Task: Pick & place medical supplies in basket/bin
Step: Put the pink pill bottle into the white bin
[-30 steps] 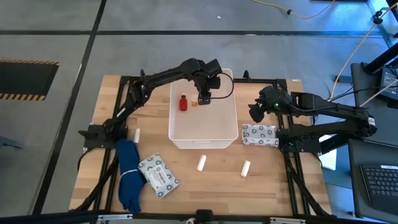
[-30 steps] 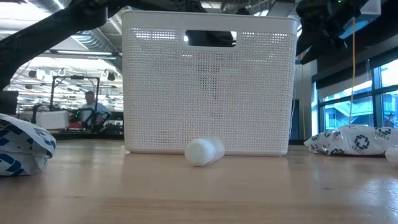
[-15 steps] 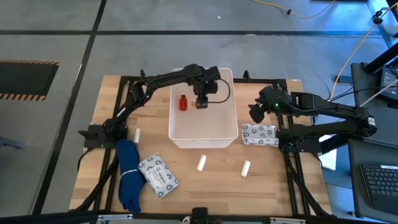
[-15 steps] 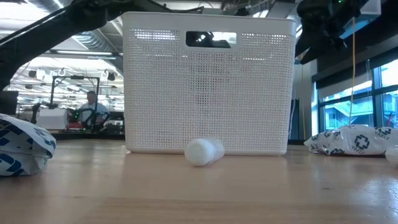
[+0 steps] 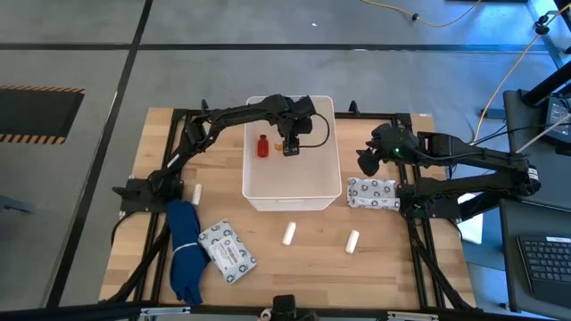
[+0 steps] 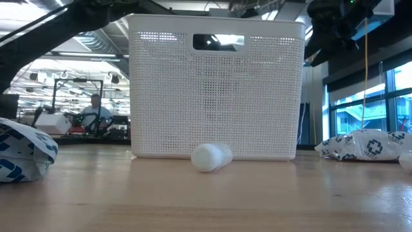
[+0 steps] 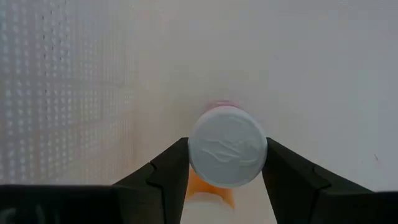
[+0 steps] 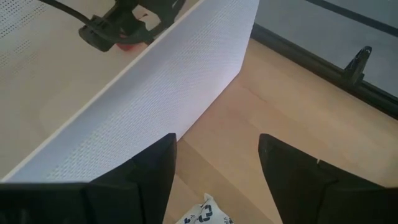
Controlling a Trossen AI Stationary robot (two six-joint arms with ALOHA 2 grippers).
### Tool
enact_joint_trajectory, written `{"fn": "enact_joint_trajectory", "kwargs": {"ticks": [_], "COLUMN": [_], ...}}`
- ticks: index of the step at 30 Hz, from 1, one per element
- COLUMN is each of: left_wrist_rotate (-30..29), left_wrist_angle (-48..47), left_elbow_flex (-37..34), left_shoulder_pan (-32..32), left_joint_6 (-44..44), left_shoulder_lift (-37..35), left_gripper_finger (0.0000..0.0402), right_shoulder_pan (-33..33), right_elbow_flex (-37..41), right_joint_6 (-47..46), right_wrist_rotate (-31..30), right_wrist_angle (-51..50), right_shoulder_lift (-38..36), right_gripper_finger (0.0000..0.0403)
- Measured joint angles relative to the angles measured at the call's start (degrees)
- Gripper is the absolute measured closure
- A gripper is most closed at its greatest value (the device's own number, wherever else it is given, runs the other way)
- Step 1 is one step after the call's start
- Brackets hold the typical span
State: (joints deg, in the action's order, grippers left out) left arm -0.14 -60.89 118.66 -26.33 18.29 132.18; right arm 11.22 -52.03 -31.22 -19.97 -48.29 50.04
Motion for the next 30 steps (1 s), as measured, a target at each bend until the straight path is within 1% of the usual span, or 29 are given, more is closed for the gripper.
{"fn": "enact_joint_trajectory", "kwargs": {"ticks": [4, 8, 12, 16, 20, 24, 30], "left_wrist_rotate": [1.28, 2.68, 2.1, 0.75, 0.45, -1.67, -2.12], "left_wrist_angle": [0.04, -0.45, -1.38, -1.3, -1.19, -1.9, -2.29], "left_elbow_flex": [-0.11, -0.18, -0.59, -0.43, -0.43, -0.4, -0.4], "left_shoulder_pan": [-0.05, -0.2, -0.28, -0.35, -0.42, -0.42, -0.42], "left_joint_6": [-0.77, -2.76, -2.72, -2.83, -2.98, -2.7, -3.22], "left_shoulder_lift": [-0.02, 0.06, 0.71, 0.22, -0.27, -1.48, -3.85], "left_gripper_finger": [0.0229, 0.021, 0.0185, 0.0171, 0.0168, 0.0167, 0.0167], "right_shoulder_pan": [0.02, 0.02, 0.02, 0.0, 0.0, 0.02, 0.0], "right_elbow_flex": [0.0, 0.0, 0.0, 0.0, 0.0, 0.0, 0.0], "right_joint_6": [0.02, 0.0, -0.02, -0.02, -0.03, -0.04, -0.03], "right_wrist_rotate": [0.0, 0.0, 0.0, 0.0, 0.0, 0.0, 0.02], "right_wrist_angle": [0.0, 0.0, 0.0, 0.0, 0.02, 0.02, 0.02], "right_shoulder_lift": [0.0, 0.0, 0.0, 0.0, 0.0, 0.0, 0.0], "right_gripper_finger": [0.0174, 0.0174, 0.0174, 0.0174, 0.0174, 0.0174, 0.0174]}}
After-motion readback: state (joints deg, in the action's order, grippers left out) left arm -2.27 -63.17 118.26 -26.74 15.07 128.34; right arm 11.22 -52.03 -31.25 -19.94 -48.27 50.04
